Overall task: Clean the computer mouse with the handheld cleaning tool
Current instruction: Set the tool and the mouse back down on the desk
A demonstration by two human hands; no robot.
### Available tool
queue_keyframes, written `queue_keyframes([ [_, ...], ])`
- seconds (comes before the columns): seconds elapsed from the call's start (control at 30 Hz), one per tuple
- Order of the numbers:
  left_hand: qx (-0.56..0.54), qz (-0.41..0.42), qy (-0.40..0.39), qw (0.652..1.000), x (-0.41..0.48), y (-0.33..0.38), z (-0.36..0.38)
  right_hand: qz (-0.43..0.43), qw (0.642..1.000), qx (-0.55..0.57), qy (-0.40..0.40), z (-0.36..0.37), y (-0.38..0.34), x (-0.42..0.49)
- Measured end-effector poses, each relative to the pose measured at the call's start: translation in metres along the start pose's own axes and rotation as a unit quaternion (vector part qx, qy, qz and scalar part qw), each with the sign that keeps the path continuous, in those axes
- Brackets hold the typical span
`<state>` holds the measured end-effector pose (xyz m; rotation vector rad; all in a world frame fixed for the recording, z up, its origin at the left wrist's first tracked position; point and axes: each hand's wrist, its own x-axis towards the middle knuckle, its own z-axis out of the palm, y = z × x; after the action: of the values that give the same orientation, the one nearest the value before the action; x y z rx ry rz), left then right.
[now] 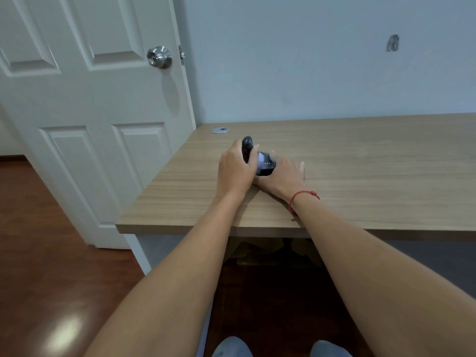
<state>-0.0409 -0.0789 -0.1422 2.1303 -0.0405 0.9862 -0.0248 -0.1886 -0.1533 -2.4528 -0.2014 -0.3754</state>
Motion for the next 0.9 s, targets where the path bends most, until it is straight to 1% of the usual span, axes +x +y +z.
queue_keyframes([
  [0.07,0.069,-0.044,0.027,0.996,0.003,-0.005,0.000,0.004,1.000,0.003,0.010,0.000,-0.002,-0.003],
  [0.1,0.071,-0.053,0.041,0.995,0.004,-0.006,0.000,0.006,1.000,0.005,0.011,-0.001,-0.003,-0.003],
  [0.17,0.014,-0.036,0.032,0.999,0.005,-0.006,-0.001,0.004,1.000,0.000,0.006,0.000,-0.003,-0.004],
  [0.23,-0.040,-0.026,0.000,0.999,0.005,-0.004,-0.002,0.005,1.000,-0.001,-0.002,0.000,-0.002,-0.003],
  [0.3,-0.042,-0.035,-0.026,0.998,0.008,-0.006,-0.002,0.009,1.000,0.002,0.000,0.000,-0.002,-0.003],
  [0.4,0.010,-0.041,-0.058,0.997,0.016,-0.017,-0.003,0.012,1.000,0.000,-0.011,-0.004,-0.004,-0.007],
  [0.53,0.097,-0.007,-0.066,0.993,0.022,-0.027,-0.004,0.019,1.000,-0.014,-0.008,-0.006,-0.005,-0.008],
  [0.67,0.164,0.002,-0.125,0.978,0.026,-0.034,0.002,0.029,0.998,-0.048,0.002,0.000,-0.007,0.000],
  [0.77,0.179,-0.014,-0.149,0.973,0.026,-0.035,0.008,0.044,0.997,-0.068,-0.007,0.004,-0.007,0.007],
  [0.9,0.166,-0.029,-0.170,0.971,0.025,-0.033,0.009,0.052,0.996,-0.064,-0.016,0.006,-0.005,0.015],
])
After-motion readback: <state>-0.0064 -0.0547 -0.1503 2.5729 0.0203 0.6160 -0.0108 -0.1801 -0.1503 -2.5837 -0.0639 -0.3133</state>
